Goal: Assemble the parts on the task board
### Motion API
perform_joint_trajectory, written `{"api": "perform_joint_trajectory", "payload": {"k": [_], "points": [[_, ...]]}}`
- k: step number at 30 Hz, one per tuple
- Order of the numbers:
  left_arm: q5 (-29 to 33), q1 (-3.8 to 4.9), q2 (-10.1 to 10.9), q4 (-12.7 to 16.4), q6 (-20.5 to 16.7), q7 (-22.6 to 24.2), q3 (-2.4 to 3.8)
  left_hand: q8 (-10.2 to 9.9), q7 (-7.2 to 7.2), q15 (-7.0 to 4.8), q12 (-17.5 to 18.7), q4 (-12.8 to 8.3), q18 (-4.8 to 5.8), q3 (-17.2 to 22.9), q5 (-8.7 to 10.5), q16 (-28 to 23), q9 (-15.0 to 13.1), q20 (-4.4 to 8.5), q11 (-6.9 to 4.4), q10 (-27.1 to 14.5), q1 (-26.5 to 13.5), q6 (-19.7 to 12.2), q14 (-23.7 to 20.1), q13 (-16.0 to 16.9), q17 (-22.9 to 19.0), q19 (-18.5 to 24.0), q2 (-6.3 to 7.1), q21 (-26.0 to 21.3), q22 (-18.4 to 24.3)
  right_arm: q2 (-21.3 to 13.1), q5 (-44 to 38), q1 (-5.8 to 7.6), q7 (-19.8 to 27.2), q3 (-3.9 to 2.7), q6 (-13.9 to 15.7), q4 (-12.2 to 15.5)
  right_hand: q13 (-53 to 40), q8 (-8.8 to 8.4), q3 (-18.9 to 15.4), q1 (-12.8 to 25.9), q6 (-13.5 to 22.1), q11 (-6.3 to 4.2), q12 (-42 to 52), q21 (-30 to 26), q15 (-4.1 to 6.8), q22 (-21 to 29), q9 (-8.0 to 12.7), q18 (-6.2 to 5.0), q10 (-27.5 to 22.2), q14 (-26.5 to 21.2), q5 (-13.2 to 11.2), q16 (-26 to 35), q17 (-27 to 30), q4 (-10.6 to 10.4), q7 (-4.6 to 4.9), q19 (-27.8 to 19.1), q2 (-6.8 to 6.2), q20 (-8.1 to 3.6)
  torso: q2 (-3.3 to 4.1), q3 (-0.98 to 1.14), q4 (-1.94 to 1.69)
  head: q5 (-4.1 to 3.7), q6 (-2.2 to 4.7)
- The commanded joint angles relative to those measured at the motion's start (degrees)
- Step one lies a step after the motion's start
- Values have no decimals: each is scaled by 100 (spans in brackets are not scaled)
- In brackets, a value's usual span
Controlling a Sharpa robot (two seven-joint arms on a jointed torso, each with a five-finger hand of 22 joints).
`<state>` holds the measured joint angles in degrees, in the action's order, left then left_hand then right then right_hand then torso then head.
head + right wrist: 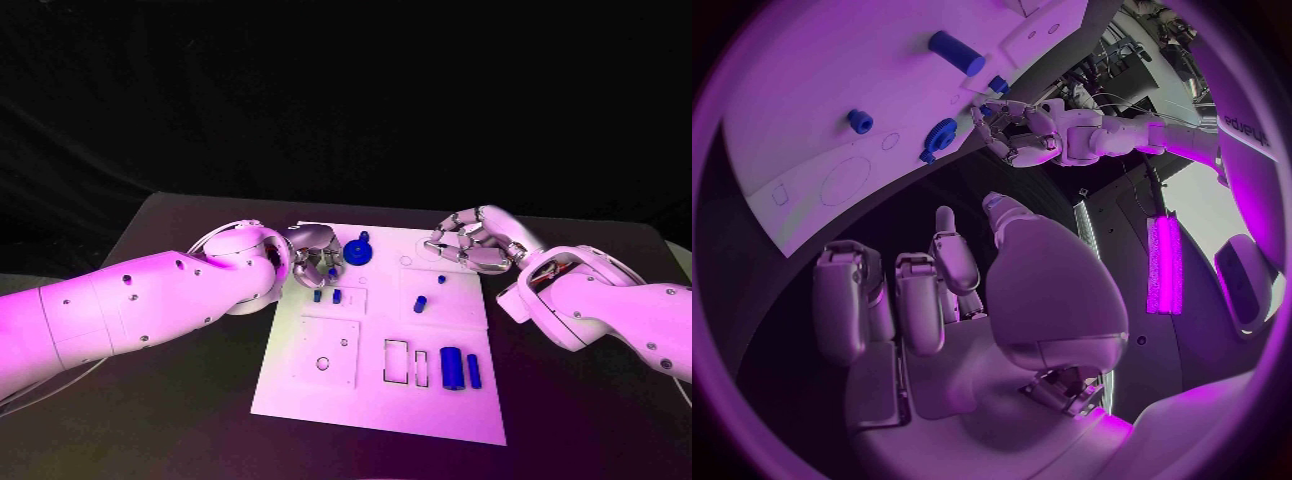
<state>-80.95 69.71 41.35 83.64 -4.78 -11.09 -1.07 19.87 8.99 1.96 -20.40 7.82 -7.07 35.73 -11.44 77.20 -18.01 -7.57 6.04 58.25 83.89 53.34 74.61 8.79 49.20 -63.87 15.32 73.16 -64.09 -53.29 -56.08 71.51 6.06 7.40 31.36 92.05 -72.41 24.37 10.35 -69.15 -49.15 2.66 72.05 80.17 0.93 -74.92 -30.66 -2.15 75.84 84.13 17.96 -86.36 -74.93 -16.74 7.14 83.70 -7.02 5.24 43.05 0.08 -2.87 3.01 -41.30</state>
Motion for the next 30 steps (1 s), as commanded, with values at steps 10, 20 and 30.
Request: {"api": "perform_joint_trajectory", "payload": {"k": [10, 20, 30], "points": [[76, -4, -7, 14, 14, 46, 0, -52, 10, 18, -2, 6, -11, -57, 19, -38, 17, -19, 15, -115, -81, -53, -82, 17, -47, 62, 8, -33, 27, 6, -33, -6, 35, 0, -36, -5, 6, 26, -5, 65, 18, -11, -7, -20, 39, -901, -7, -46, -2, 386, 31, 11, -688, 4, -8, -5, -13, -26, 1, 1, 0, 0, 0], [78, -4, -7, 5, -52, 44, 0, -148, 51, 61, 6, 3, -17, -56, 14, -40, 53, -55, 69, -324, -84, -132, -122, 20, -125, 90, 11, -67, 58, 9, -33, -10, 38, 0, -34, -6, 6, 26, -5, 65, 18, -11, -7, -20, 39, -901, -7, -46, -2, 386, 31, 11, -688, 4, -8, -5, -13, -26, 3, 1, 1, -6, 4], [83, -4, -8, 5, -53, 46, 0, -151, 57, 69, 5, 5, -17, -49, 12, -39, 54, -63, 76, -354, -80, -119, -127, 19, -141, 89, -5, -69, 59, 8, -33, -13, 37, 0, -38, -6, 6, 26, -5, 65, 18, -11, -7, -20, 39, -901, -7, -46, -2, 386, 31, 11, -688, 4, -8, -5, -13, -26, 2, 1, 0, -4, 8]]}}
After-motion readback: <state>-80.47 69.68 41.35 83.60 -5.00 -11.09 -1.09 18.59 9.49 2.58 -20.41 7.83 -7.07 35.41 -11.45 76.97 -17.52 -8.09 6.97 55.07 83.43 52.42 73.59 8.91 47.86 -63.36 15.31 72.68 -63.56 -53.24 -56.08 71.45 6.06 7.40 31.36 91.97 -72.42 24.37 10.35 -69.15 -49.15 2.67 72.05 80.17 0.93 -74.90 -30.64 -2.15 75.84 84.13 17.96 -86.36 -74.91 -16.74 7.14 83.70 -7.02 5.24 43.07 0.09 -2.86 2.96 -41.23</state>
